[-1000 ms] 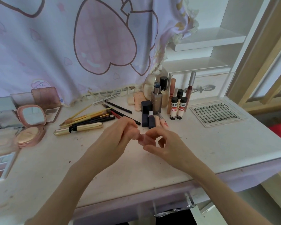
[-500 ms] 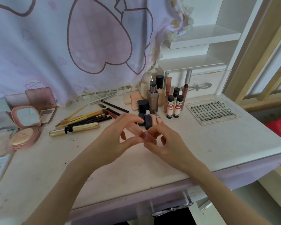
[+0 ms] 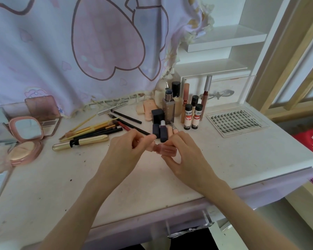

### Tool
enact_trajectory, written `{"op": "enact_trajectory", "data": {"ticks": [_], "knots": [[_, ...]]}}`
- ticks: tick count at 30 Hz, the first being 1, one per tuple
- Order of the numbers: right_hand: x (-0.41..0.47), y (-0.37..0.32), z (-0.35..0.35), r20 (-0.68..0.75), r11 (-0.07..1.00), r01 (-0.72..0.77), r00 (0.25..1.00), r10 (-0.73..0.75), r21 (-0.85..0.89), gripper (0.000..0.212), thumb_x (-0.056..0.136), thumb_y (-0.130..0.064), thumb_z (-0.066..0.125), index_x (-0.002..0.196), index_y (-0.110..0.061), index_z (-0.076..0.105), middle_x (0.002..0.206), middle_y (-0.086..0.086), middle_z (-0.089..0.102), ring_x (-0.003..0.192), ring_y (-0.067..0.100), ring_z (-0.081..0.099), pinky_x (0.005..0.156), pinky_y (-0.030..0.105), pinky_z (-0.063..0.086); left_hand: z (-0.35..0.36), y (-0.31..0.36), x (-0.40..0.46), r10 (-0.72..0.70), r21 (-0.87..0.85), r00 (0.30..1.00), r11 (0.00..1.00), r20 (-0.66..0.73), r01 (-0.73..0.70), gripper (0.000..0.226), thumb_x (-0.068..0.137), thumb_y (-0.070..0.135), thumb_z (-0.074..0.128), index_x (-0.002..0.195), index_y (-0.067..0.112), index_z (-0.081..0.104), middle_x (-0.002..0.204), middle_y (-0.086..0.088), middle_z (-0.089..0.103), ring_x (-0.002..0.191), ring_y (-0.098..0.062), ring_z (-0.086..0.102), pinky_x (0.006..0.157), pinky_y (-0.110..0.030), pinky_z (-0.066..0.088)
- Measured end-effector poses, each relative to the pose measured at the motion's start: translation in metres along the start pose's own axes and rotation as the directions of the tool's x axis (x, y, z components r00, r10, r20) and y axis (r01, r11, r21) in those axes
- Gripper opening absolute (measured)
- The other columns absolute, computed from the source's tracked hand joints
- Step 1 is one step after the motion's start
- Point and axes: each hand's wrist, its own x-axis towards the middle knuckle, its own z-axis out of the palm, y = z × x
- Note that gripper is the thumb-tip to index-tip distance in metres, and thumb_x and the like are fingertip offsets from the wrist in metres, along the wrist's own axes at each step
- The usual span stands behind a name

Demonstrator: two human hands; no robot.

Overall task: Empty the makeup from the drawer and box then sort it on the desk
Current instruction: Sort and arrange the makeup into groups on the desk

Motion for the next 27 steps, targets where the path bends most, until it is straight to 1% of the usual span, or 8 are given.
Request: {"op": "enact_trajectory", "data": {"ticks": [6, 11, 13, 16, 20, 23, 25, 27], "knots": [[-0.001, 0.002, 0.002, -0.046, 0.987, 0.065, 0.996, -0.073, -0.144, 0.029, 0.068, -0.006, 0.078, 0.084, -0.01, 0.054, 0.091, 0.008, 0.055, 0.079, 0.021, 0.052, 0.065, 0.026, 0.044, 0.005, 0.004, 0.001, -0.194, -0.001, 0.98, 0.981, -0.048, 0.194, 0.049, 0.089, 0.05, 0.045, 0.059, 0.012, 0.058, 0.049, 0.004, 0.046, 0.045, -0.008, 0.039, 0.045, -0.015, 0.031], [-0.003, 0.002, -0.001, 0.064, 0.994, -0.075, 0.995, 0.07, 0.078, 0.019, 0.079, -0.016, 0.069, 0.091, -0.013, 0.056, 0.09, -0.005, 0.049, 0.079, 0.012, 0.046, 0.069, 0.01, 0.034, 0.003, 0.002, 0.0, -0.178, -0.053, 0.984, 0.983, -0.026, 0.177, 0.049, 0.088, 0.051, 0.046, 0.066, 0.01, 0.061, 0.045, 0.008, 0.049, 0.047, -0.009, 0.042, 0.049, -0.017, 0.035], [-0.003, 0.004, -0.002, 0.106, 0.99, -0.103, 0.99, 0.093, 0.094, 0.019, 0.08, -0.018, 0.069, 0.094, -0.013, 0.058, 0.091, -0.006, 0.051, 0.083, 0.011, 0.046, 0.072, 0.008, 0.033, 0.002, -0.001, 0.001, -0.151, -0.045, 0.988, 0.988, -0.019, 0.15, 0.049, 0.084, 0.055, 0.045, 0.066, 0.013, 0.06, 0.042, 0.01, 0.05, 0.046, -0.008, 0.043, 0.05, -0.015, 0.037], [-0.002, 0.005, -0.005, 0.088, 0.989, -0.103, 0.992, 0.093, 0.108, 0.018, 0.079, -0.016, 0.07, 0.094, -0.015, 0.06, 0.088, -0.008, 0.054, 0.082, 0.008, 0.046, 0.071, 0.007, 0.033, 0.0, 0.001, 0.0, -0.11, -0.041, 0.994, 0.993, -0.006, 0.11, 0.052, 0.08, 0.062, 0.033, 0.069, 0.017, 0.058, 0.053, 0.004, 0.052, 0.05, -0.009, 0.046, 0.055, -0.018, 0.038], [-0.006, 0.014, -0.019, 0.004, 0.939, -0.227, 0.972, 0.233, 0.258, 0.018, 0.08, -0.017, 0.069, 0.093, -0.024, 0.058, 0.086, -0.013, 0.059, 0.078, -0.001, 0.051, 0.069, 0.008, 0.039, 0.0, -0.001, 0.003, -0.111, -0.116, 0.994, 0.987, -0.016, 0.108, 0.033, 0.092, 0.046, 0.031, 0.085, 0.022, 0.052, 0.07, 0.014, 0.054, 0.064, 0.001, 0.05, 0.058, -0.009, 0.036], [-0.006, 0.027, -0.039, -0.145, 0.828, -0.341, 0.885, 0.442, 0.445, 0.014, 0.079, -0.018, 0.068, 0.089, -0.022, 0.059, 0.088, -0.003, 0.063, 0.074, 0.004, 0.056, 0.068, 0.011, 0.045, 0.008, -0.019, 0.001, -0.074, -0.014, 0.997, 0.997, -0.008, 0.074, 0.014, 0.095, 0.034, 0.041, 0.102, 0.026, 0.049, 0.09, 0.014, 0.052, 0.084, -0.003, 0.05, 0.071, -0.017, 0.038], [-0.002, 0.043, -0.052, -0.228, 0.76, -0.376, 0.8, 0.556, 0.53, 0.015, 0.08, -0.01, 0.07, 0.087, -0.018, 0.059, 0.086, 0.003, 0.063, 0.071, 0.004, 0.057, 0.068, 0.01, 0.045, 0.014, -0.034, -0.003, -0.078, 0.06, 0.997, 0.995, -0.002, 0.078, 0.017, 0.095, 0.028, 0.043, 0.109, 0.022, 0.051, 0.104, 0.008, 0.048, 0.097, -0.009, 0.048, 0.083, -0.023, 0.039], [0.004, 0.061, -0.063, -0.226, 0.727, -0.42, 0.761, 0.608, 0.544, 0.013, 0.081, -0.011, 0.071, 0.086, -0.017, 0.061, 0.093, 0.007, 0.063, 0.077, 0.005, 0.057, 0.072, 0.013, 0.045, 0.021, -0.046, -0.007, -0.003, 0.173, 1.0, 0.985, -0.021, 0.006, 0.021, 0.095, 0.023, 0.045, 0.111, 0.014, 0.055, 0.108, 0.001, 0.05, 0.1, -0.014, 0.047, 0.087, -0.025, 0.036]]}}
